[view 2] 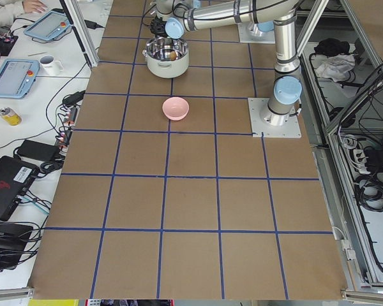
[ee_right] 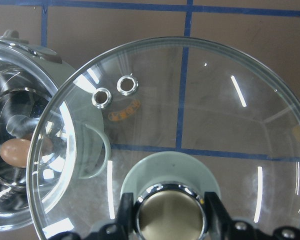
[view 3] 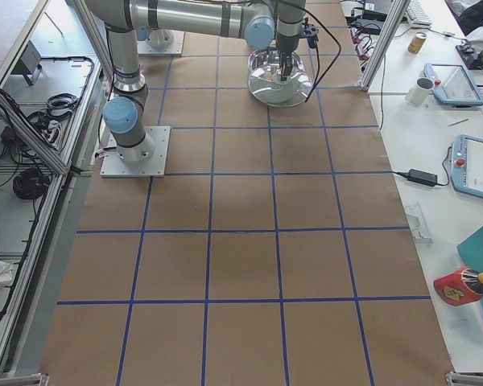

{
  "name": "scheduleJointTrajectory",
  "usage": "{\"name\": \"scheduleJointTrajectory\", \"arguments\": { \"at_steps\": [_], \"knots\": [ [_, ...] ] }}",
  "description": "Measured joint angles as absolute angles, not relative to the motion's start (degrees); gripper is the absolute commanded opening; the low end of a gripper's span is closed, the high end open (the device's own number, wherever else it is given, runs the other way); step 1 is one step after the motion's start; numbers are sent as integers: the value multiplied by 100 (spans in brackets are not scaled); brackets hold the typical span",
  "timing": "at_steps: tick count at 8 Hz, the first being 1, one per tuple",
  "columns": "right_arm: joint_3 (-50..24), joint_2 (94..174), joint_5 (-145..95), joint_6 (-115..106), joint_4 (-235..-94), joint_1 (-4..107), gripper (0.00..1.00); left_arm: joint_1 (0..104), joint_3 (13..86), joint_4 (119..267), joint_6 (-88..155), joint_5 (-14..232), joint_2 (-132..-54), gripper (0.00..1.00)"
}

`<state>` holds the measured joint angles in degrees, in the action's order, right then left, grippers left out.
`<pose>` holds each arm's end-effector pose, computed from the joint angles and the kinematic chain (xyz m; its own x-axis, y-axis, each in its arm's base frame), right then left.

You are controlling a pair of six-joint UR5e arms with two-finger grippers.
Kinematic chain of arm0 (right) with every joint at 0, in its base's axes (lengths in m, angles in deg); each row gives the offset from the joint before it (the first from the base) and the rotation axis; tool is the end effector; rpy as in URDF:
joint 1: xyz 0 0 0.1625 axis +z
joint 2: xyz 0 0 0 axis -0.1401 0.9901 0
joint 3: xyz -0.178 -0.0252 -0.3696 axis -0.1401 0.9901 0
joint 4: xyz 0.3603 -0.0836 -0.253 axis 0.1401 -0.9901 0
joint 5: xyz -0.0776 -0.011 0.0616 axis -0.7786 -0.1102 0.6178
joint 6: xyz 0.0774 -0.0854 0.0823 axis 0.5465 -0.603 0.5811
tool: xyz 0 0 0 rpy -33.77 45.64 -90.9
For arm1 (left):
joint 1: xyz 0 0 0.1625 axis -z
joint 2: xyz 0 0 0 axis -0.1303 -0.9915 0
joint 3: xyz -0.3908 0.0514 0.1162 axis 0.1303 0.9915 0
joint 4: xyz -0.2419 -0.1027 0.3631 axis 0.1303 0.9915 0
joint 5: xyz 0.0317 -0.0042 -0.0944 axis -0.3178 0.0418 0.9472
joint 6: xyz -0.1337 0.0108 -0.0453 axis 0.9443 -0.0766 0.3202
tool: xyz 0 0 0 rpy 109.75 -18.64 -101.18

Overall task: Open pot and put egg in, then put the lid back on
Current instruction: 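Raise the left gripper from the pot while the right carries the lid over, then lower the glass lid onto the pot with the right gripper while the left arm withdraws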

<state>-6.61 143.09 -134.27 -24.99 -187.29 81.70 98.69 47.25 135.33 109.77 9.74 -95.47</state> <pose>0.1390 -0.6076 0.3739 -0.9960 -0.0697 -0.0565 -0.0676 0.9970 -0.0378 -0.3460 -0.6044 0.2746 -0.2581 -0.9490 0.1812 -0.9313 0.2943 0.2148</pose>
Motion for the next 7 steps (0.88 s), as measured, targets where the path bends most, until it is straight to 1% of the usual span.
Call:
{"name": "scheduleJointTrajectory", "arguments": {
  "at_steps": [3,7],
  "knots": [
    [-658,14315,-13405,-2242,-18885,8322,0,9301,4722,14091,10385,906,-8827,98],
    [-595,14098,-13423,-916,-19404,9552,0,8344,4709,15359,8706,378,-7904,100]
  ]
}}
